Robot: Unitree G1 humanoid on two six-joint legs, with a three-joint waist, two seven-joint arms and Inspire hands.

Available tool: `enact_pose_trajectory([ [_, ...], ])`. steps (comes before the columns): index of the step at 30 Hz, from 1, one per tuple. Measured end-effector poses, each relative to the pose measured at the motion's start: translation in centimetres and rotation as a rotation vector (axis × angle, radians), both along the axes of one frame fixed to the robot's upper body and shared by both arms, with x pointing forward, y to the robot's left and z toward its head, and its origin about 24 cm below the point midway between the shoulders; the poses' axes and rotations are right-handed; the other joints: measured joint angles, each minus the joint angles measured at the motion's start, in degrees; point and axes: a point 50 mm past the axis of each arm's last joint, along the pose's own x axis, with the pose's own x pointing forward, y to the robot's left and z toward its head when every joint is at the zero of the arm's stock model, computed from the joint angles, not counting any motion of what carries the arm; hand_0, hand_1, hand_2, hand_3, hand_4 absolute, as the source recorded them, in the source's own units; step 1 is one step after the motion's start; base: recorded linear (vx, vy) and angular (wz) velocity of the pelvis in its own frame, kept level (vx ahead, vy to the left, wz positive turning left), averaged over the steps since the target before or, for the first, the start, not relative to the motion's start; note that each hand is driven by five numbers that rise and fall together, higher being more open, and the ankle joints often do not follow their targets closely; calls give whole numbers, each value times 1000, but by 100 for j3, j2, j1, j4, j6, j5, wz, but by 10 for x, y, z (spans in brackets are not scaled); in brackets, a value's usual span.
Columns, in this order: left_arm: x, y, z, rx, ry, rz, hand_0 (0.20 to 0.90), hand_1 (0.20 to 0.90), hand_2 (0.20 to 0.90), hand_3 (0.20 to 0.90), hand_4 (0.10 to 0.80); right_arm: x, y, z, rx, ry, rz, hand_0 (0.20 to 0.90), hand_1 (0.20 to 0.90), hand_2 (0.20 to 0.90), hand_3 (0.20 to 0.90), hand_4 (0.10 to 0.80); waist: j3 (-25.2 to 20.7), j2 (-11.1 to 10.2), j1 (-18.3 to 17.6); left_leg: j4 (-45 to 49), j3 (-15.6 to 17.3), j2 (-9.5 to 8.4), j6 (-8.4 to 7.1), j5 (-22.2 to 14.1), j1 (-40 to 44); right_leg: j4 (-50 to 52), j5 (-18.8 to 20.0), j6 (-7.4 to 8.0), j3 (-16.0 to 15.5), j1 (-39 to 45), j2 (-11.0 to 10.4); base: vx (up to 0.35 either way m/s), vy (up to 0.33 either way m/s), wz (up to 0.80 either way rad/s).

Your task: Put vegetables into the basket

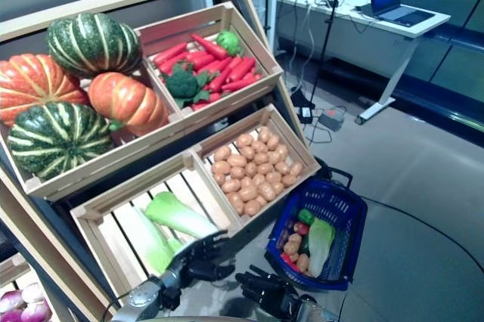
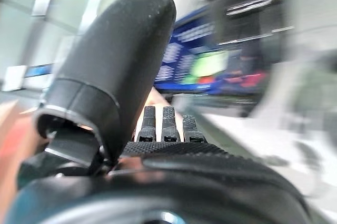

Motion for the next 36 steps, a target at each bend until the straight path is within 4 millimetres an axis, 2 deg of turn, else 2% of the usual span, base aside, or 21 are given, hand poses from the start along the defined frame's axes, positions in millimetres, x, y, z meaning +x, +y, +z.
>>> enact_pose_trajectory([
  [5,15,24,16,38,-107,193,900,900,900,900,800,-2,-2,0,2,4,-33,900,900,900,900,800,3,2,55,1,-53,-4,-8,12,-29,-1,-13,10,-93,18,-2,26,-6,9],
  [7,16,34,17,148,-118,290,900,900,900,900,800,-2,-3,0,0,-11,-34,900,900,900,900,800,7,3,72,2,-69,-4,-11,16,-34,-2,-19,10,-119,25,3,28,-17,6],
  [10,17,41,17,250,-128,383,900,900,900,900,800,-2,-3,2,7,-44,-56,900,900,900,900,800,23,-7,120,2,-90,-5,-12,17,-38,-2,-29,13,-138,36,8,49,-17,5],
  [15,16,49,17,408,-126,511,900,900,900,900,800,7,8,16,34,-212,-74,900,900,900,900,800,69,-33,104,1,-166,-8,-18,22,-73,-2,-47,12,-181,26,6,14,-1,3],
  [22,22,63,21,501,-94,710,900,900,900,900,800,49,16,56,32,-564,-133,900,900,900,900,800,295,-64,-17,154,-157,-30,5,61,-436,204,-64,2,-177,-380,-33,-103,49,1],
  [26,75,58,56,507,-242,787,900,900,900,900,800,106,12,93,20,-758,-113,900,900,900,900,800,1132,-105,-17,869,-112,-37,68,15,-1272,1307,-378,-102,-77,-1347,-273,-215,96,6],
  [28,90,60,72,510,-302,843,900,900,900,900,800,122,16,106,28,-814,-98,900,900,900,900,800,1499,-257,-19,1371,85,-57,97,-163,-1575,2261,-755,-154,82,-1890,-510,-146,79,-14],
  [31,102,64,86,529,-353,922,900,900,900,900,800,131,16,116,32,-858,-88,900,900,900,900,800,1802,-430,-51,2322,134,-48,100,-550,-2160,3306,-1195,-248,244,-2529,-778,-133,69,-7],
  [33,108,68,95,520,-375,981,900,900,900,900,800,134,14,120,27,-878,-83,900,900,900,900,800,1993,-458,-72,2910,112,10,77,-795,-2590,3816,-1397,-344,340,-2913,-851,-88,57,-2],
  [36,113,72,105,508,-392,1059,900,900,900,900,800,137,11,123,7,-882,-84,900,900,900,900,800,2208,-487,-167,3536,62,91,49,-973,-3071,4380,-1607,-419,370,-3330,-929,-97,72,8],
])
